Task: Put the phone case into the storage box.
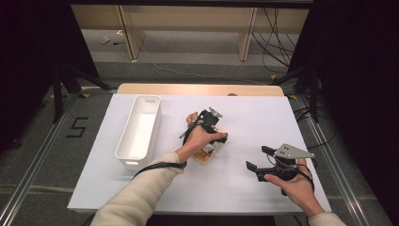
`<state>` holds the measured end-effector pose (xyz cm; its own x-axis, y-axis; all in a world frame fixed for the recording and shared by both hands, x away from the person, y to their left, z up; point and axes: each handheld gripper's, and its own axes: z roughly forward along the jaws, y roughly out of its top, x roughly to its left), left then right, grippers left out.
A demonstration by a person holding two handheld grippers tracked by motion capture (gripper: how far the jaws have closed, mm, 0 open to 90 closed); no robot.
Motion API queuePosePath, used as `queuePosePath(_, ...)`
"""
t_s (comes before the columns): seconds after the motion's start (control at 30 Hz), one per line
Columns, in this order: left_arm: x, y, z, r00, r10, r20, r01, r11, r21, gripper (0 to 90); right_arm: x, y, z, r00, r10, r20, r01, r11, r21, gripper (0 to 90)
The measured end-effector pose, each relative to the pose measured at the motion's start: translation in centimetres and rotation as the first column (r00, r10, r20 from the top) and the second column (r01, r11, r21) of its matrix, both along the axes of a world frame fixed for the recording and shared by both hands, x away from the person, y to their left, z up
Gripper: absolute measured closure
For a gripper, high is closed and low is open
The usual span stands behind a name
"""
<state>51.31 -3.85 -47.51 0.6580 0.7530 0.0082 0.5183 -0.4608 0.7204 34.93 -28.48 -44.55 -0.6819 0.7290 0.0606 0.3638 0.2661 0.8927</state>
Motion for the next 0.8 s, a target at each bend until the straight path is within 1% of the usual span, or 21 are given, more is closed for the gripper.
queuePosePath(0.37, 0.8, -0.7, -0.5, 0.9996, 0.011, -0.025, -0.011, 0.9998, 0.016, 0.0, 0.0, -0.1, 0.0, 1.0, 0.001, -0.003, -0.001, 1.0, -0.002, 12.2)
queuePosePath(0.8, 1.2, -1.3, -0.9, 0.9984, 0.014, -0.055, -0.012, 0.9992, 0.038, 0.0, 0.0, -0.1, 0.0, 1.0, 0.005, -0.005, -0.005, 1.0, -0.002, 12.3)
